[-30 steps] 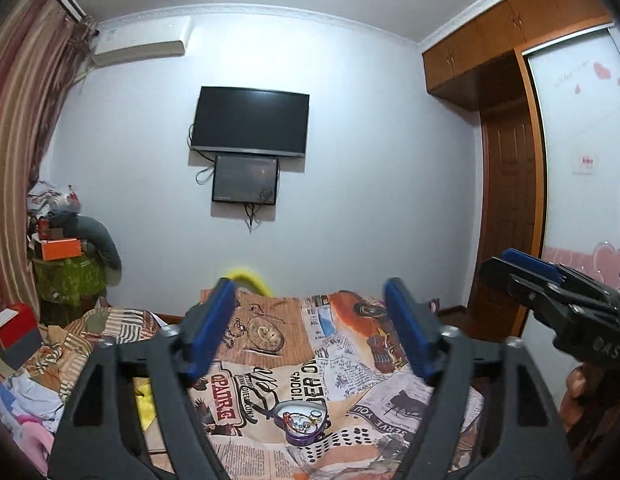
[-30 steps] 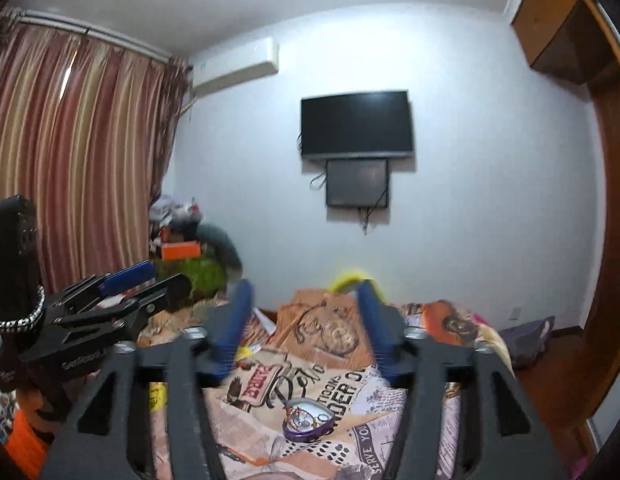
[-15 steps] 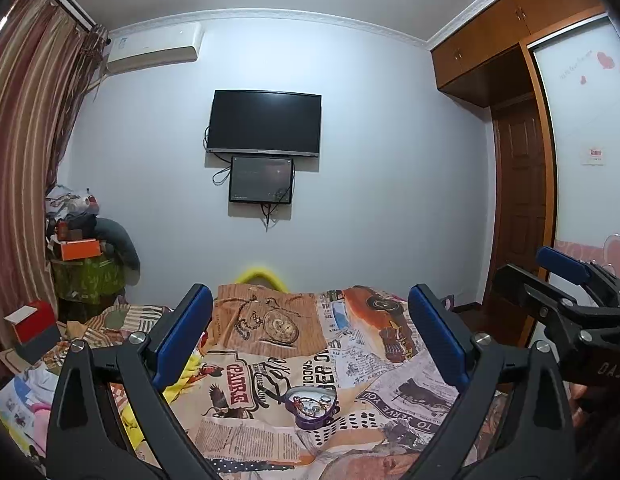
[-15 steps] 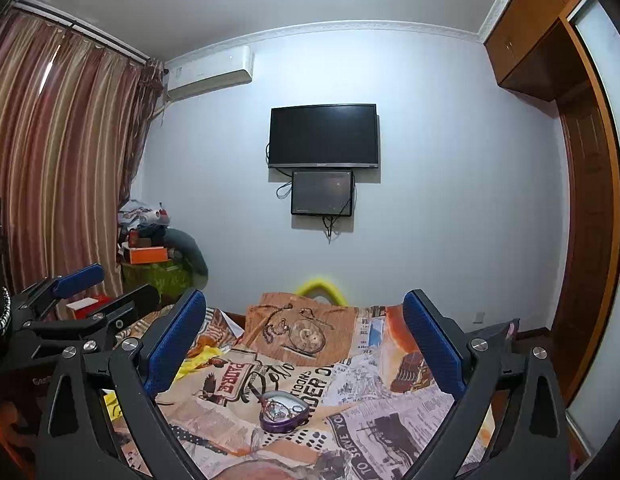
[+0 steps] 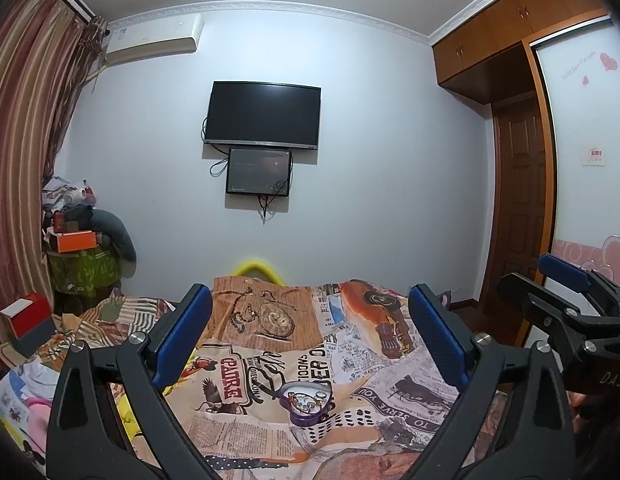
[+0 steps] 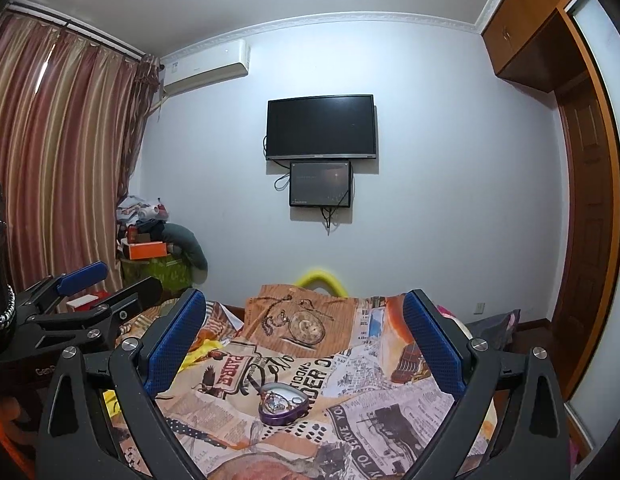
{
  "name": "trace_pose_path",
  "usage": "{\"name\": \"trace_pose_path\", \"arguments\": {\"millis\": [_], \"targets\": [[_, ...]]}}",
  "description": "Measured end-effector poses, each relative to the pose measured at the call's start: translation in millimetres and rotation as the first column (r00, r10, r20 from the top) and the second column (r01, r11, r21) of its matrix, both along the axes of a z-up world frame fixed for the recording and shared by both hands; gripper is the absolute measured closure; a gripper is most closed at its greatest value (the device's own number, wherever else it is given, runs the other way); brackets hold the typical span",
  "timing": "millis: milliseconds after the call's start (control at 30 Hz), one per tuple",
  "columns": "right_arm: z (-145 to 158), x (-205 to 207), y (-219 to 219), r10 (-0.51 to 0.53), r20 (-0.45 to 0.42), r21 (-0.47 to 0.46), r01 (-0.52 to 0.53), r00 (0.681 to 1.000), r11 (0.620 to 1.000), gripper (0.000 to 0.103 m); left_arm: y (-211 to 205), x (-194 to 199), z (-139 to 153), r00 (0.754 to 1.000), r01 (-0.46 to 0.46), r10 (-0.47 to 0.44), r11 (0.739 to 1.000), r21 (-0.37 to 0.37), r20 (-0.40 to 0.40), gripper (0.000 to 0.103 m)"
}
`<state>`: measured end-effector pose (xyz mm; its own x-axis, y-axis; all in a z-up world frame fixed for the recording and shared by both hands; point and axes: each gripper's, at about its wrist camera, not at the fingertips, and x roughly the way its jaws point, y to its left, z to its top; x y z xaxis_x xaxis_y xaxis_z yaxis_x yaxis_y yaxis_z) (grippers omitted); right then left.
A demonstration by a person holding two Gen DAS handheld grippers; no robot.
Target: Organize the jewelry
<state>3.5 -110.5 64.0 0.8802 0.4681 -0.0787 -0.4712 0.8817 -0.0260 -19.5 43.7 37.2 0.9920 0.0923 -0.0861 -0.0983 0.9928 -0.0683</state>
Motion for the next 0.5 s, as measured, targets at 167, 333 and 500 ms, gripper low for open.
{"name": "trace_pose_path", "arguments": {"millis": [167,333,500], "targets": [[2.3,-0.6,-2.5,0.001,-0.006,0.004,-0.001,1.000,1.000,0.005,0.9,3.2,-1.0,1.000,0.002,-0.002,1.000,-0.008,-0.007,0.004],[1.5,-1.1,-3.2,-0.001,-0.013,0.006,0.001,1.000,1.000,0.005,4.2,5.7,-2.2,1.000,0.006,-0.006,1.000,-0.011,-0.018,0.004],[2.4,-1.4,-2.9,-0.002,-0.016,0.000,0.002,1.000,1.000,0.005,5.9,8.2,-3.8,0.999,0.021,-0.021,1.000,-0.012,-0.027,0.004]]}}
